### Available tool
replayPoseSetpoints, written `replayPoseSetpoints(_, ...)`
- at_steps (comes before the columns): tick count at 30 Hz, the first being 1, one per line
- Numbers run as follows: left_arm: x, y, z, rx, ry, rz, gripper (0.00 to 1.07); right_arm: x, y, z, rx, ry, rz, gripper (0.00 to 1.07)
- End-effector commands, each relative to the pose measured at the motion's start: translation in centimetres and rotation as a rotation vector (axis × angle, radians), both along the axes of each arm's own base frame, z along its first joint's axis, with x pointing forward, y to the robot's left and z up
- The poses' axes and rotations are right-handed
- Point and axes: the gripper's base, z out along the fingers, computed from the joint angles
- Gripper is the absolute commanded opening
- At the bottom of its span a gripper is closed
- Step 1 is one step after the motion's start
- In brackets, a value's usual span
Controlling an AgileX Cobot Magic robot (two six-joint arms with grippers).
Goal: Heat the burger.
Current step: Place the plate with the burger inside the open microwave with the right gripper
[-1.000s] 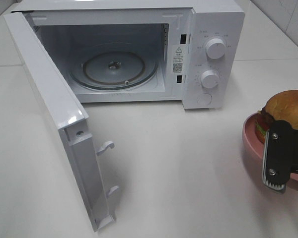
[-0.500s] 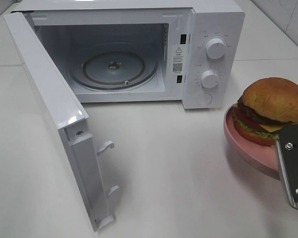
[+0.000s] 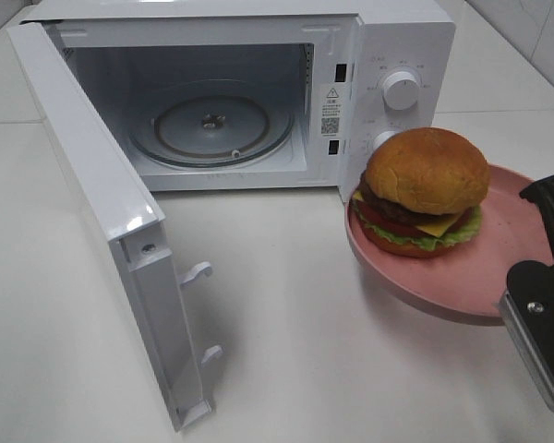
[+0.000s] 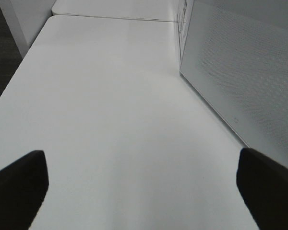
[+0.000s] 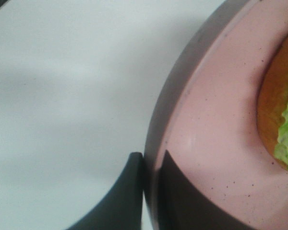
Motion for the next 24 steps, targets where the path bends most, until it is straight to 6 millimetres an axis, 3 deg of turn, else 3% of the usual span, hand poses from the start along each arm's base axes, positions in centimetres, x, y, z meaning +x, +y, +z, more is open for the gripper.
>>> replayPoseSetpoints(1,-0.1,0.0,0.0,0.007,-0.004,-0.003,1.0,0.5,0.9,1.0,0.06,-0.104,0.096,0.0)
replayPoseSetpoints(15,-0.1,0.0,0.0,0.007,-0.004,-0.003,1.0,1.7,2.4,0.3,0.081,-0.116,0.194,0.0)
replayPoseSetpoints(24,-0.1,0.0,0.0,0.007,-0.004,-0.003,1.0,2.6,5.1,0.3,0.093,-0.098,0.28,0.0)
